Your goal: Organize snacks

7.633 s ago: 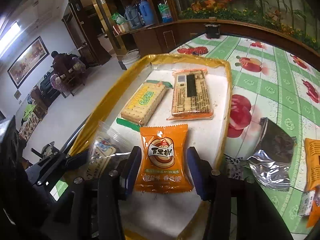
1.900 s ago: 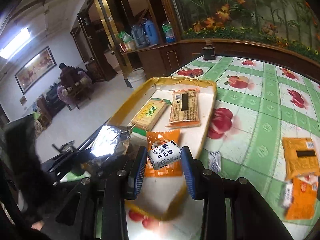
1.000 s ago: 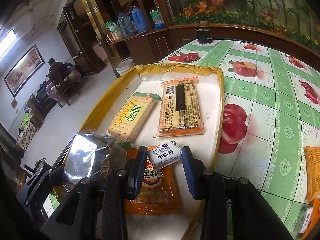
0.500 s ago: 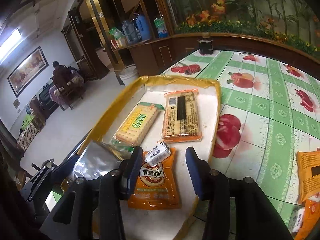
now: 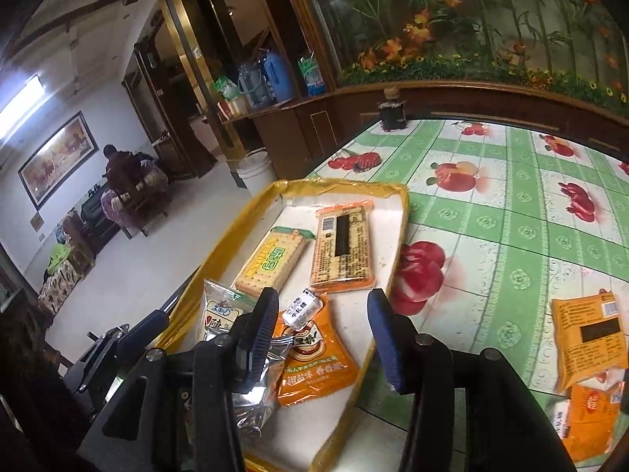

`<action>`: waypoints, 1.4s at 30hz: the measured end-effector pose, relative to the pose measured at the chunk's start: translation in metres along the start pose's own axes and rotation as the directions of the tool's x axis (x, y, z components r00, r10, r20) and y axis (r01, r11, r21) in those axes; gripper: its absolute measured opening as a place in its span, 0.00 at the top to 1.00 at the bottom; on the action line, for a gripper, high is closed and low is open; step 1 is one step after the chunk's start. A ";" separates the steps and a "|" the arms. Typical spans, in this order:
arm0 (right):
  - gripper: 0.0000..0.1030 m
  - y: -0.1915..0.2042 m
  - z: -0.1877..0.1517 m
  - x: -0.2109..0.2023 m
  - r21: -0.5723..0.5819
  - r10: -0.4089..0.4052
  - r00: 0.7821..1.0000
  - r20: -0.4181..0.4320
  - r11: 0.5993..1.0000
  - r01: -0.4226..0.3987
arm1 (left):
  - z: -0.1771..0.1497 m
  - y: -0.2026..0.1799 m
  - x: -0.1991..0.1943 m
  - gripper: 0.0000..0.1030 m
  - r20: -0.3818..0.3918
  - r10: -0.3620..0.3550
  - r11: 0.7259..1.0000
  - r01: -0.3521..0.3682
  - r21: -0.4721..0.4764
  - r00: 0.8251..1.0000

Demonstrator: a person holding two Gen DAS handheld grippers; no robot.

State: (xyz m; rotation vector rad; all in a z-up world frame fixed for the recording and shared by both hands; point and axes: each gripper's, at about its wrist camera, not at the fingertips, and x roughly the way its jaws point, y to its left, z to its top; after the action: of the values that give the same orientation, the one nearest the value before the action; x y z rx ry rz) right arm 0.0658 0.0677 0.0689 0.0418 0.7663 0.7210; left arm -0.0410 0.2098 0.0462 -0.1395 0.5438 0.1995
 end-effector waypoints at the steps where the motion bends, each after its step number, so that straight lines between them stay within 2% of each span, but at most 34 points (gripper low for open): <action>1: 0.52 -0.002 0.000 -0.003 0.006 0.000 1.000 0.004 1.000 0.000 | 0.000 0.000 0.000 0.31 0.000 -0.001 1.000 0.001 -0.001 1.000; 10: 0.51 -0.029 -0.009 -0.035 0.046 -0.012 0.999 0.031 0.999 0.011 | -0.001 0.000 -0.002 0.31 0.010 -0.003 1.000 0.003 -0.006 1.000; 18: 0.51 -0.062 -0.020 -0.051 0.135 0.017 1.000 0.021 0.991 -0.019 | -0.001 0.000 -0.003 0.31 0.013 -0.006 1.000 0.006 -0.007 1.000; 19: 0.49 -0.067 -0.022 -0.053 0.154 0.031 0.999 0.019 0.988 -0.034 | 0.000 0.000 -0.003 0.31 0.014 -0.008 1.000 0.008 -0.007 1.000; 21: 0.40 -0.076 -0.026 -0.055 0.202 0.073 0.997 0.016 0.977 -0.074 | 0.000 0.000 -0.003 0.31 0.014 -0.008 1.000 0.008 -0.008 1.000; 26: 0.38 -0.091 -0.031 -0.066 0.274 0.140 0.989 0.056 0.950 -0.150 | 0.000 0.000 -0.004 0.31 0.016 -0.007 1.000 0.008 -0.007 1.000; 30: 0.38 -0.104 -0.038 -0.077 0.364 0.223 0.964 0.146 0.894 -0.262 | 0.000 0.000 -0.006 0.31 0.020 -0.001 1.000 0.001 -0.001 1.000; 33: 0.41 -0.106 -0.040 -0.082 0.376 0.261 0.950 0.173 0.874 -0.309 | 0.001 0.000 -0.008 0.31 0.028 0.000 1.000 0.000 -0.004 1.000; 36: 0.41 -0.106 -0.046 -0.095 0.380 0.326 0.918 0.227 0.838 -0.391 | 0.001 0.002 -0.008 0.31 0.030 -0.012 1.000 0.013 -0.013 0.999; 40: 0.39 -0.123 -0.054 -0.113 0.418 0.384 0.870 0.308 0.767 -0.487 | 0.001 0.002 -0.006 0.31 0.023 -0.016 1.000 0.016 -0.020 1.000; 42: 0.39 -0.132 -0.056 -0.126 0.429 0.327 0.883 0.338 0.781 -0.453 | 0.002 0.002 -0.007 0.31 0.027 -0.014 1.000 0.015 -0.019 1.000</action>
State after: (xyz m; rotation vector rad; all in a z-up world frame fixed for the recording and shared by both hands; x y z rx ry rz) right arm 0.0442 -0.1221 0.0677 0.7769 0.6915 0.8782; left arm -0.0463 0.2112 0.0509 -0.1589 0.5145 0.1921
